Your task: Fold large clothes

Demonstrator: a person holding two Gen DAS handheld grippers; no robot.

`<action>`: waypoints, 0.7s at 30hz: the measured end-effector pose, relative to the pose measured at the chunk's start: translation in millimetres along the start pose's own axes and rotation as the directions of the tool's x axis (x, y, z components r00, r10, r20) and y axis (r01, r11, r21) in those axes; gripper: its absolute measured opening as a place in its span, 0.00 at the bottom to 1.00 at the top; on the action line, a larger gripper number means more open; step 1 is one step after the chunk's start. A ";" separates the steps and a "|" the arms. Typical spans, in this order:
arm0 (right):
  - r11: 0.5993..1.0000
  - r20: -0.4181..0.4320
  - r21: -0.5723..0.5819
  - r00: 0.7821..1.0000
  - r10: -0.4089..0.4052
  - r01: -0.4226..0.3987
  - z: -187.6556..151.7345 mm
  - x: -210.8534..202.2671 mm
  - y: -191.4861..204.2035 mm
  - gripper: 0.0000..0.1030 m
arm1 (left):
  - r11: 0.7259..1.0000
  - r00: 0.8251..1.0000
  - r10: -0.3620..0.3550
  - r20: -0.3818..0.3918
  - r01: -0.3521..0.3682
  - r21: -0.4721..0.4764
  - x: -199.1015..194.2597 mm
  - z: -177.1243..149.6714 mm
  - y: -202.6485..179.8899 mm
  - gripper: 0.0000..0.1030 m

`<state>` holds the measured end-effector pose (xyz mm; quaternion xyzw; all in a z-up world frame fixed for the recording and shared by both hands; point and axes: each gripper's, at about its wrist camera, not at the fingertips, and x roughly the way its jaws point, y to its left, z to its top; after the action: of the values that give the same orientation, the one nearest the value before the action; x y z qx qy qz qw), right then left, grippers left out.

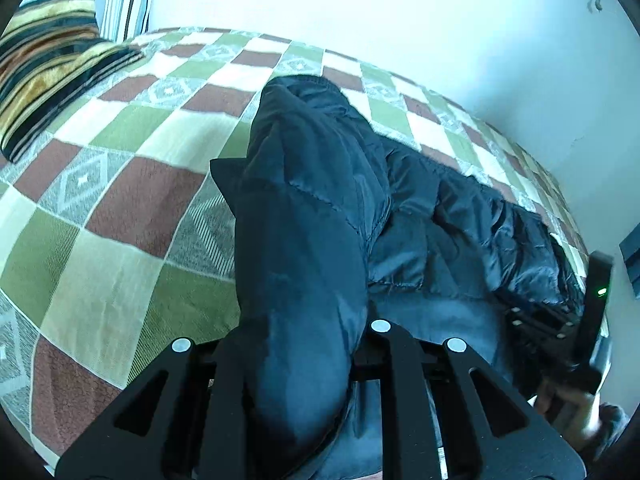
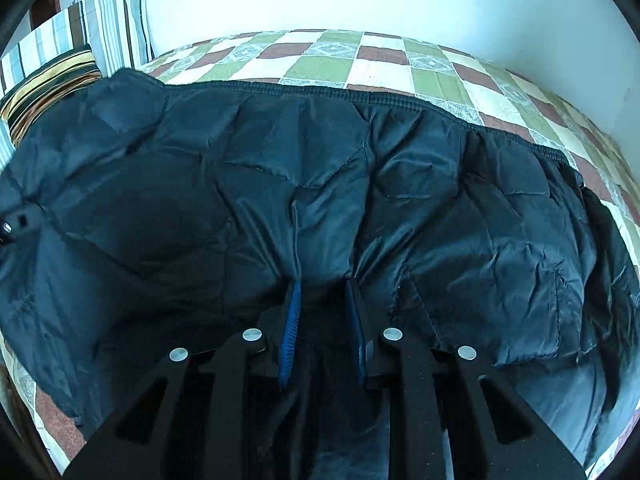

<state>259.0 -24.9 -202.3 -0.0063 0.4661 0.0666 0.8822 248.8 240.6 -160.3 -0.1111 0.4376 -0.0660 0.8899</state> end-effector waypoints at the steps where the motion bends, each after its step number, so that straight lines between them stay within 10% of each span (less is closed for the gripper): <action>1: 1.000 -0.001 0.004 1.000 0.004 -0.004 -0.2 0.6 -0.7 0.22 | 1.000 1.000 -0.003 0.011 0.003 0.006 -4.6 2.4 -4.2 0.16; 21: 0.999 0.017 0.020 0.999 0.034 -0.034 -2.2 -0.6 -5.8 0.22 | 0.966 0.984 -0.116 0.136 0.080 0.245 -44.7 32.4 -137.8 0.14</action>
<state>257.6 -30.9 -203.3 0.0114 0.4596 0.0769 0.8847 244.6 121.5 -71.7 -0.0294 0.3527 -0.1535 0.9226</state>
